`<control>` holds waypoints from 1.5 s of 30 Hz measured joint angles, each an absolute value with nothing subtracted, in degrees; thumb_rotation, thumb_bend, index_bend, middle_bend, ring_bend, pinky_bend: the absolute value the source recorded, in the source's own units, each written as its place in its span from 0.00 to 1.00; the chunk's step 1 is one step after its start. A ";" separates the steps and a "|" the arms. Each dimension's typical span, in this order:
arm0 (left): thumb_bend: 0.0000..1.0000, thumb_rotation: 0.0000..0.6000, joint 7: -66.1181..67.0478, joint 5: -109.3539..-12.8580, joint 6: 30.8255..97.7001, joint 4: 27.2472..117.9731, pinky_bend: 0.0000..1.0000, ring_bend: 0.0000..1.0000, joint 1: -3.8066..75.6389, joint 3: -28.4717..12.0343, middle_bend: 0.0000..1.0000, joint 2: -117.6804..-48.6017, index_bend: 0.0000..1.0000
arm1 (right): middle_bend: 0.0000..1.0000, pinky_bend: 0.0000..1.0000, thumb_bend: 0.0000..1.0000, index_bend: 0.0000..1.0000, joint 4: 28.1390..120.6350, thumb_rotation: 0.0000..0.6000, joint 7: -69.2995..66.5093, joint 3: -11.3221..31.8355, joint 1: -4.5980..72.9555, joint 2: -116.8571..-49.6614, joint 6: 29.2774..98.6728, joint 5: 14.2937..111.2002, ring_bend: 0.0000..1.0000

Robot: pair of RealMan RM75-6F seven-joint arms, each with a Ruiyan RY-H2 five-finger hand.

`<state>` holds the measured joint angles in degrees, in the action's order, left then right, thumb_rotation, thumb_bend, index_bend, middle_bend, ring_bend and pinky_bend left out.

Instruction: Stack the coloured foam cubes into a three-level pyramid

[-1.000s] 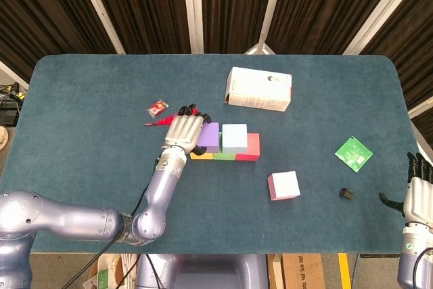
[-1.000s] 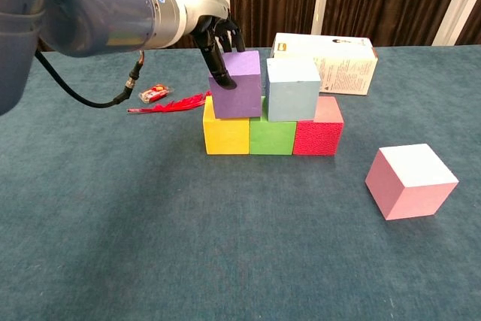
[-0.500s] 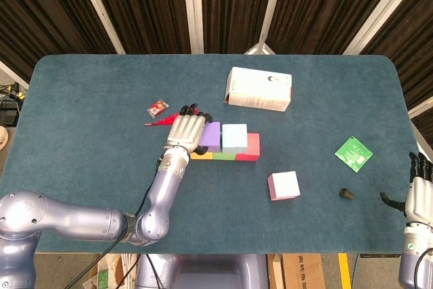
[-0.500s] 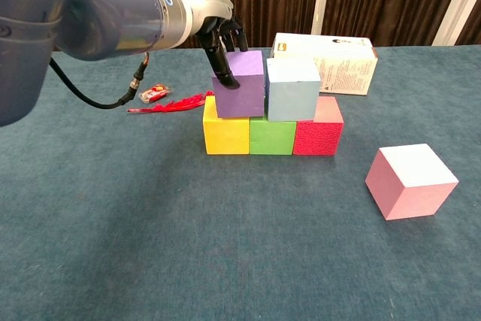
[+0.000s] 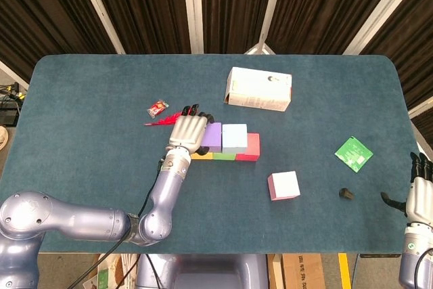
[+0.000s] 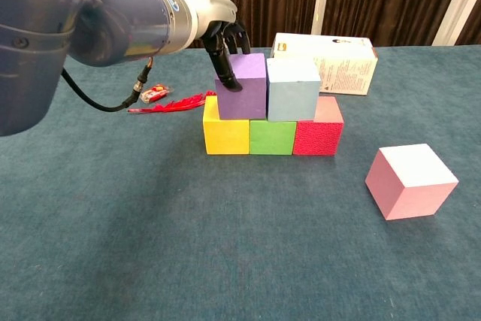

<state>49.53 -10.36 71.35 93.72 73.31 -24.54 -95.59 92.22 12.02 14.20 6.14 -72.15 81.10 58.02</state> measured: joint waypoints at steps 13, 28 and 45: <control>0.34 1.00 50.18 -10.20 71.29 93.61 0.00 0.00 73.23 -24.85 0.20 -95.98 0.27 | 0.00 0.00 0.17 0.00 92.31 1.00 12.08 14.23 6.08 -72.08 81.16 57.83 0.00; 0.34 1.00 51.33 -9.72 71.91 94.01 0.00 0.00 73.45 -25.35 0.18 -96.14 0.27 | 0.00 0.00 0.17 0.00 92.64 1.00 12.02 14.40 5.99 -71.88 81.18 57.41 0.00; 0.34 1.00 52.52 -8.90 72.19 94.04 0.00 0.00 73.70 -25.58 0.16 -96.57 0.23 | 0.00 0.00 0.17 0.00 93.03 1.00 11.88 14.58 5.90 -71.68 81.17 56.92 0.00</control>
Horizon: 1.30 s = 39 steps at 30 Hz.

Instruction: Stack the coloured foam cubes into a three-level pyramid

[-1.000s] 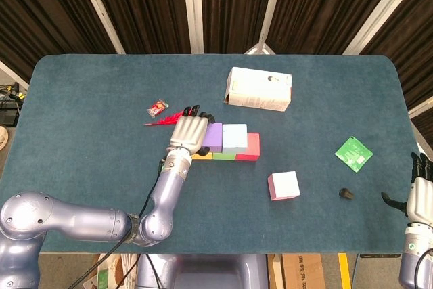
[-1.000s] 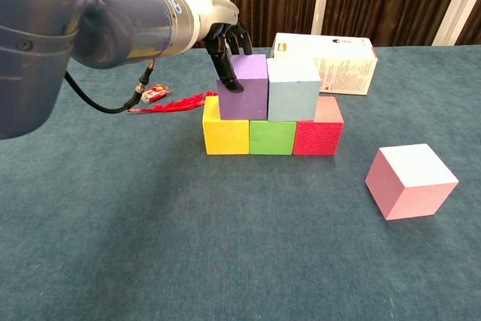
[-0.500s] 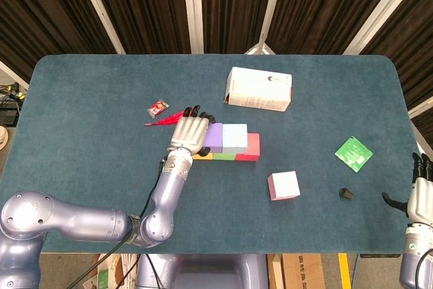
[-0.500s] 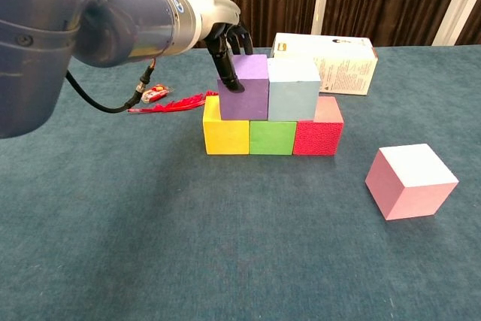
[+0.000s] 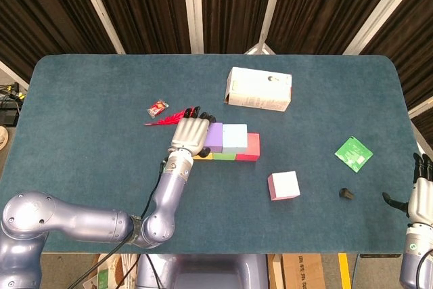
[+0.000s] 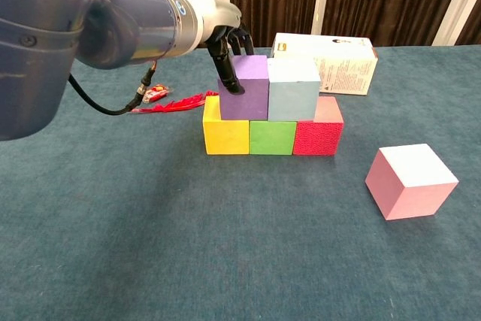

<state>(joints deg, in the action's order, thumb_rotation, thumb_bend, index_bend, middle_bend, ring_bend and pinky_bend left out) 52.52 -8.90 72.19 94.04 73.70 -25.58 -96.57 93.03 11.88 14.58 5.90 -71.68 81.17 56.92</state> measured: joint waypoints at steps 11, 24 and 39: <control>0.34 1.00 53.14 -9.13 72.82 94.64 0.00 0.00 73.93 -25.79 0.17 -96.62 0.23 | 0.00 0.00 0.17 0.00 93.19 1.00 11.85 14.75 5.87 -71.66 81.33 56.62 0.00; 0.34 1.00 55.24 -8.16 74.45 95.85 0.00 0.00 74.27 -26.04 0.03 -96.05 0.13 | 0.00 0.00 0.17 0.00 93.34 1.00 11.89 14.65 5.86 -71.51 81.27 56.67 0.00; 0.31 1.00 47.54 -20.80 75.21 113.75 0.00 0.00 67.00 -27.53 0.00 -83.21 0.09 | 0.00 0.00 0.17 0.00 94.40 1.00 8.95 11.34 5.88 -68.10 78.49 63.85 0.00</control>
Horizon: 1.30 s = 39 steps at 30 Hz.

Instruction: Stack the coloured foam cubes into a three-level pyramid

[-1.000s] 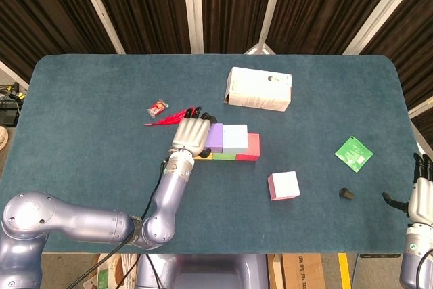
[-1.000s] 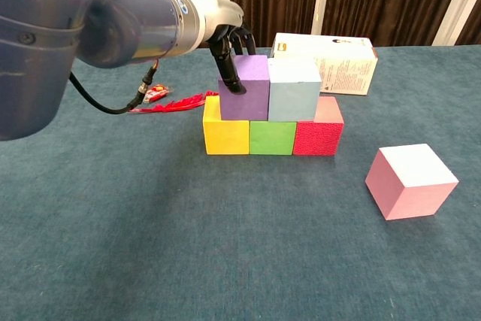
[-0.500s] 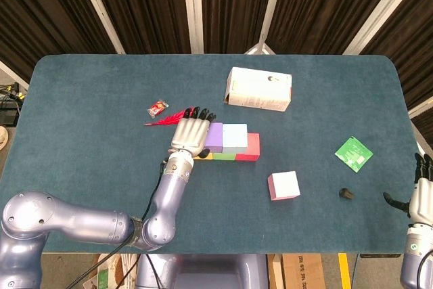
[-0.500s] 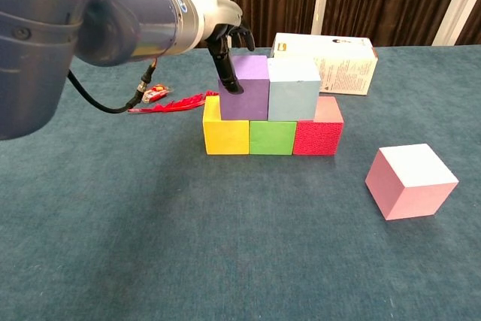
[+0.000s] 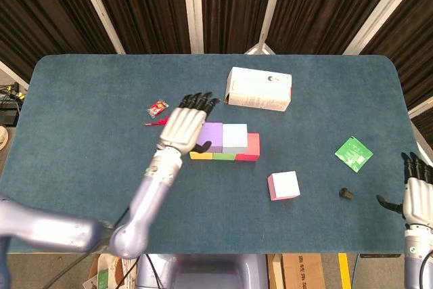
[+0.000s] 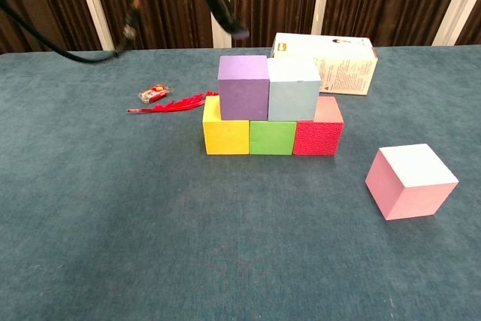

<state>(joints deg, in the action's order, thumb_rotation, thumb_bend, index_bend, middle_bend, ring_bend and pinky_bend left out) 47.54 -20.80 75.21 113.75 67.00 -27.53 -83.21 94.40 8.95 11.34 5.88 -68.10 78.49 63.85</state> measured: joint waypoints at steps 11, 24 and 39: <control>0.30 1.00 31.86 -44.92 74.53 130.99 0.00 0.00 45.62 -21.07 0.00 -57.78 0.08 | 0.00 0.00 0.13 0.00 103.63 1.00 6.47 6.22 6.66 -60.28 74.55 74.97 0.00; 0.30 1.00 3.36 -89.03 89.89 115.43 0.00 0.00 13.15 -1.94 0.00 -53.10 0.08 | 0.00 0.00 0.13 0.00 110.68 1.00 13.40 3.16 12.61 -60.28 65.82 78.97 0.00; 0.30 1.00 1.32 -92.73 98.61 100.70 0.00 0.00 4.31 1.37 0.03 -63.92 0.09 | 0.08 0.00 0.13 0.07 110.66 1.00 22.91 6.40 19.99 -67.62 61.43 71.86 0.00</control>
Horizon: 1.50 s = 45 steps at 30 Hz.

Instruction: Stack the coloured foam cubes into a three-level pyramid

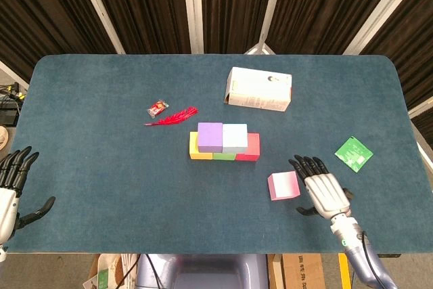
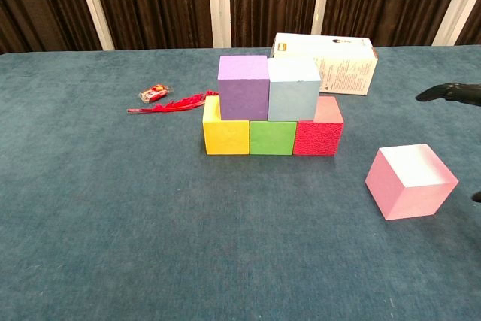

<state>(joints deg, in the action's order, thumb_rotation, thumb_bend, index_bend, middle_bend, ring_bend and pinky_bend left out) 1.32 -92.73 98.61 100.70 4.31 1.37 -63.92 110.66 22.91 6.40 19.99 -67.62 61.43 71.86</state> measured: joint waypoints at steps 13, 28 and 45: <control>0.30 1.00 4.18 -89.08 95.46 101.62 0.00 0.00 3.95 -0.60 0.03 -64.59 0.08 | 0.22 0.00 0.13 0.21 108.02 1.00 27.54 7.62 25.21 -71.90 58.63 64.62 0.03; 0.31 1.00 6.22 -87.57 94.78 101.87 0.00 0.00 3.36 -1.95 0.03 -65.84 0.08 | 0.32 0.00 0.15 0.31 105.22 1.00 25.82 6.67 26.36 -72.62 59.64 64.50 0.13; 0.31 1.00 6.78 -86.13 93.66 103.08 0.00 0.00 2.77 -3.02 0.02 -66.55 0.09 | 0.33 0.00 0.15 0.31 103.18 1.00 24.15 5.81 27.60 -73.62 59.36 64.18 0.14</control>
